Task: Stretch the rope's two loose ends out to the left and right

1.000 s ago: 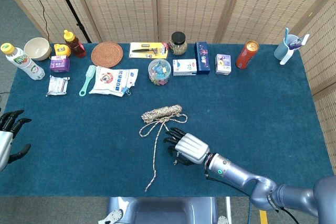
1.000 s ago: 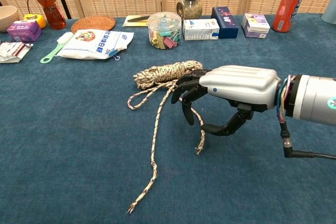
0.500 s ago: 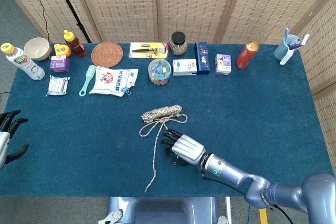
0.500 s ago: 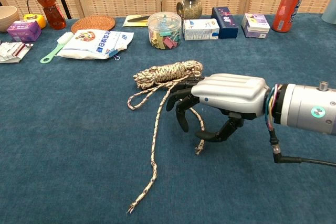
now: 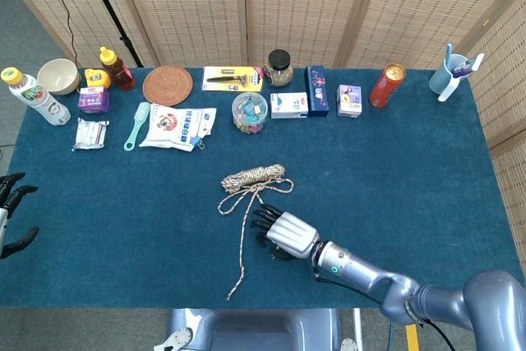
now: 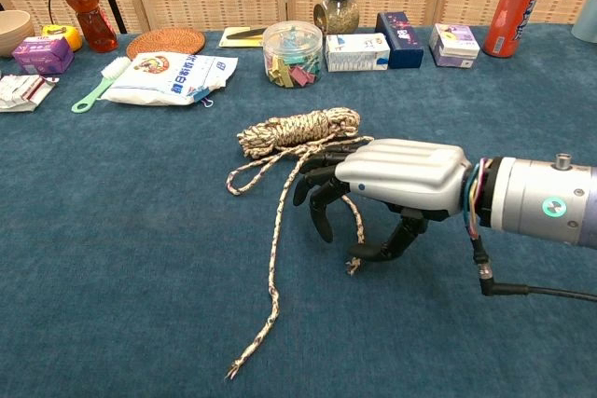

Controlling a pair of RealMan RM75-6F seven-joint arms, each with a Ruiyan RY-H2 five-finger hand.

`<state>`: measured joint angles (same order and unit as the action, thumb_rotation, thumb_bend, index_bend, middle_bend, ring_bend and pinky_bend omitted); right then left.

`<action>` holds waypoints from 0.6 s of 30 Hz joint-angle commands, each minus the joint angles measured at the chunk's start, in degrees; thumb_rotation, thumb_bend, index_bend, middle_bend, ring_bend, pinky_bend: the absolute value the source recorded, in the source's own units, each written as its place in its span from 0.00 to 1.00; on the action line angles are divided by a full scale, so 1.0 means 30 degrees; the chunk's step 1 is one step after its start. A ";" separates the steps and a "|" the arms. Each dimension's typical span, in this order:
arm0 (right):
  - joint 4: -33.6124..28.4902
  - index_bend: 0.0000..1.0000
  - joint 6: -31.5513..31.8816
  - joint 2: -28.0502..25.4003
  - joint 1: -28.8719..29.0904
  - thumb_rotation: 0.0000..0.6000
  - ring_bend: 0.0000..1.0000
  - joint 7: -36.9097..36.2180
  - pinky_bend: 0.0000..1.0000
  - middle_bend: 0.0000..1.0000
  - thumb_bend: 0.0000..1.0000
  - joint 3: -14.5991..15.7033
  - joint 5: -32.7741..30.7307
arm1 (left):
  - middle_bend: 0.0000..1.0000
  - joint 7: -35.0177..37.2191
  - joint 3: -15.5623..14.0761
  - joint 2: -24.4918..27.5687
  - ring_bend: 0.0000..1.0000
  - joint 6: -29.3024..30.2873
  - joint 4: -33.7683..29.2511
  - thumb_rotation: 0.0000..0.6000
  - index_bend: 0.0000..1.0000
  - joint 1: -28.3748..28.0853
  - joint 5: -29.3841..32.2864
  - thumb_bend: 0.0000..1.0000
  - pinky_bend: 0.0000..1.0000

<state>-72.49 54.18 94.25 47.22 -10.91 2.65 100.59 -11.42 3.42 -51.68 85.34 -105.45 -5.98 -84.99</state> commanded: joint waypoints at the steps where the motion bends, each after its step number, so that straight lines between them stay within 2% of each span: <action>1: 0.0099 0.46 -0.0018 0.0069 0.0031 1.00 0.06 0.0028 0.00 0.21 0.36 0.0038 -0.0089 | 0.16 0.0015 -0.0011 0.0023 0.15 0.0019 0.0020 1.00 0.29 0.0026 0.0015 0.20 0.03; 18: 0.0712 0.47 -0.0029 0.0344 0.0127 1.00 0.07 -0.0165 0.00 0.22 0.36 0.0471 -0.0382 | 0.16 -0.0084 -0.0002 0.0029 0.15 0.0043 -0.0071 1.00 0.29 -0.0013 -0.0082 0.20 0.03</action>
<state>-70.37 54.09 95.28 47.59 -11.39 4.06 99.45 -11.67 3.41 -51.59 85.46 -105.66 -6.02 -85.23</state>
